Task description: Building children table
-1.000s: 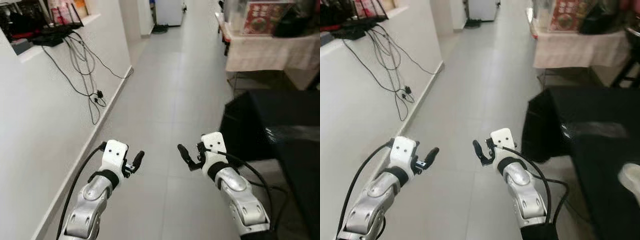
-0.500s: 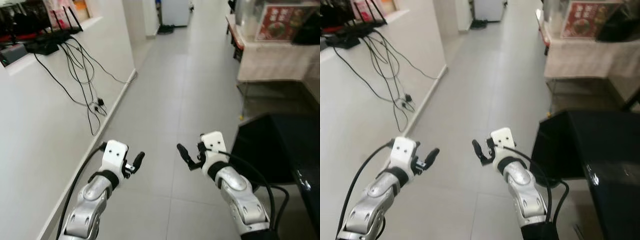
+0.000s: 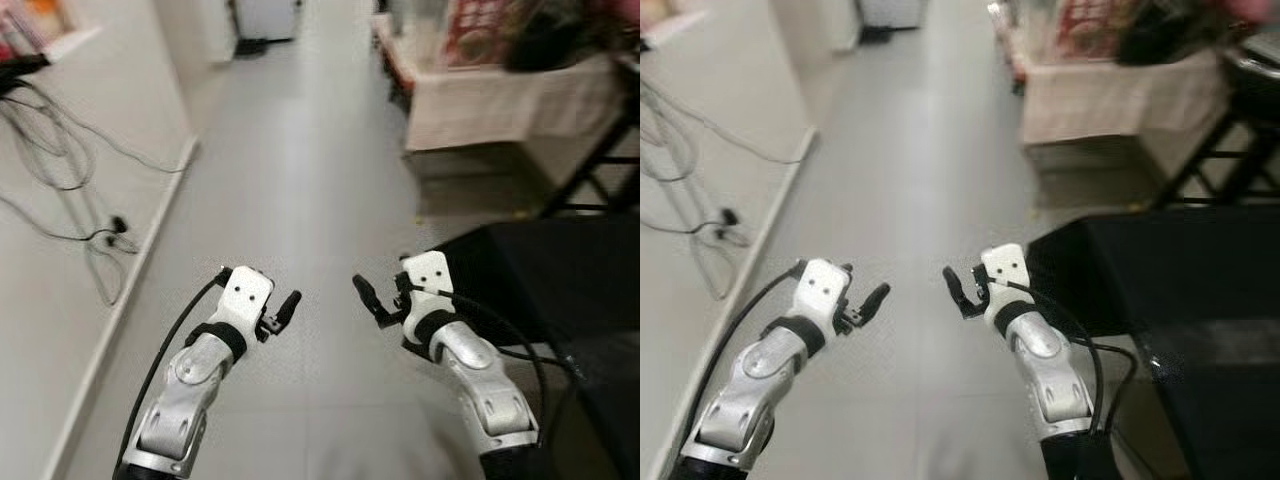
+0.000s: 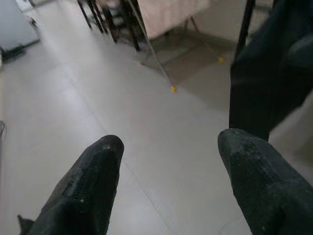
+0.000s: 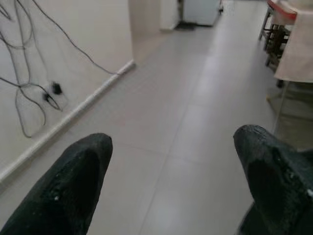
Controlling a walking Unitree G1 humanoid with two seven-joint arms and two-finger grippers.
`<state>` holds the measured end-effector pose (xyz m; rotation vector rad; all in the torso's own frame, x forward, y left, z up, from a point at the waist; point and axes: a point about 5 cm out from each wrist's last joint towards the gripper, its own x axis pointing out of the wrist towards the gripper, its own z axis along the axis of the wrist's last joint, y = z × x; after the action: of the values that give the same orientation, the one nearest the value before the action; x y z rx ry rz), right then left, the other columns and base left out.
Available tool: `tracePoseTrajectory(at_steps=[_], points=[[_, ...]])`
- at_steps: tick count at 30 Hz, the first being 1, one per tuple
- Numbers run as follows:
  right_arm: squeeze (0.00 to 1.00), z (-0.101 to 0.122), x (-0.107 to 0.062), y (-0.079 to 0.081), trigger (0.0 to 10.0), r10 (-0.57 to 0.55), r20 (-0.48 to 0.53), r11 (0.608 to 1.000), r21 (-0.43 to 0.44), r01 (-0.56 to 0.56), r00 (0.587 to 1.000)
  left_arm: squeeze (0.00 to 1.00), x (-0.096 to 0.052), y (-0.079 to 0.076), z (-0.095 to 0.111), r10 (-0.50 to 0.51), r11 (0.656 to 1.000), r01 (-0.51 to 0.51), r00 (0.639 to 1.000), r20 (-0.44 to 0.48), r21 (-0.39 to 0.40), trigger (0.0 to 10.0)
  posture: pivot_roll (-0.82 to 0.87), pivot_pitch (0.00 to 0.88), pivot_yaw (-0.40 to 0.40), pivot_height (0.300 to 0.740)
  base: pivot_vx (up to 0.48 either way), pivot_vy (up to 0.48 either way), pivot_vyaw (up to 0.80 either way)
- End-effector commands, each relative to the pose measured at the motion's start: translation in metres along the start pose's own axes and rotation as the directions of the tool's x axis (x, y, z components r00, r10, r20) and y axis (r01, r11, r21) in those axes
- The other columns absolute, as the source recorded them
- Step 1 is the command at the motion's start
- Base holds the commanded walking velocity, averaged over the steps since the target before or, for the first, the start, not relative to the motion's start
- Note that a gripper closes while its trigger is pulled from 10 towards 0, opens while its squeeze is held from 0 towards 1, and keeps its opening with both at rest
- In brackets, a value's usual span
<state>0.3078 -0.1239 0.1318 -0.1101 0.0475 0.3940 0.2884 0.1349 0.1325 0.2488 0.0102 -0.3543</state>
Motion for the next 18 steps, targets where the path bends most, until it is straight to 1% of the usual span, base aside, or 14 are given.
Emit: tracePoseTrajectory(at_steps=[1, 4, 6, 7, 10, 14, 18], points=[[0.00, -0.0031, -0.0020, -0.0035, 10.0, -0.011, -0.011, 1.000, -0.006, 0.011, 1.000, 0.00, 0.0002, -0.0002, 0.0008, 0.008, 1.000, -0.008, 1.000, -0.002, 0.027, 10.0, -0.02, 0.096, 0.054, 0.740, 0.000, 0.000, -0.80], [0.00, -0.0030, -0.0021, -0.0035, 10.0, -0.011, -0.010, 1.000, -0.004, 0.011, 1.000, 0.00, 0.0004, 0.0002, 0.0010, 0.014, 0.999, -0.014, 1.000, -0.002, 0.037, 10.0, -0.02, 0.096, 0.054, 0.740, 0.000, 0.000, -0.80], [0.00, -0.0027, -0.0020, -0.0037, 10.0, -0.010, -0.008, 1.000, -0.002, 0.010, 1.000, 0.00, 0.0013, 0.0009, 0.0020, 0.029, 0.997, -0.029, 1.000, 0.000, 0.066, 10.0, -0.02, 0.096, 0.054, 0.740, 0.000, 0.000, -0.80], [0.00, -0.0027, -0.0020, -0.0037, 10.0, -0.010, -0.008, 1.000, -0.002, 0.010, 1.000, 0.00, 0.0013, 0.0009, 0.0020, 0.029, 0.997, -0.029, 1.000, 0.000, 0.066, 10.0, -0.02, 0.096, 0.054, 0.740, 0.000, 0.000, -0.80], [0.00, -0.0010, -0.0009, -0.0041, 10.0, -0.005, 0.002, 1.000, -0.006, 0.005, 1.000, 0.00, 0.0039, 0.0034, 0.0051, 0.070, 0.993, -0.071, 0.997, 0.012, 0.096, 10.0, -0.02, 0.095, 0.051, 0.740, 0.000, 0.000, -0.80], [0.00, -0.0002, -0.0004, -0.0039, 10.0, -0.001, 0.007, 1.000, -0.014, 0.001, 1.000, 0.00, 0.0040, 0.0018, 0.0043, 0.043, 0.995, -0.043, 0.999, 0.007, 0.086, 10.0, -0.02, 0.094, 0.052, 0.740, 0.000, 0.000, -0.80], [0.00, 0.0006, 0.0000, -0.0029, 10.0, 0.004, 0.011, 1.000, -0.028, -0.003, 1.000, 0.00, 0.0029, 0.0001, 0.0061, 0.010, 0.999, -0.012, 0.999, 0.035, 0.050, 10.0, -0.02, 0.094, 0.053, 0.740, 0.000, 0.000, -0.80]])
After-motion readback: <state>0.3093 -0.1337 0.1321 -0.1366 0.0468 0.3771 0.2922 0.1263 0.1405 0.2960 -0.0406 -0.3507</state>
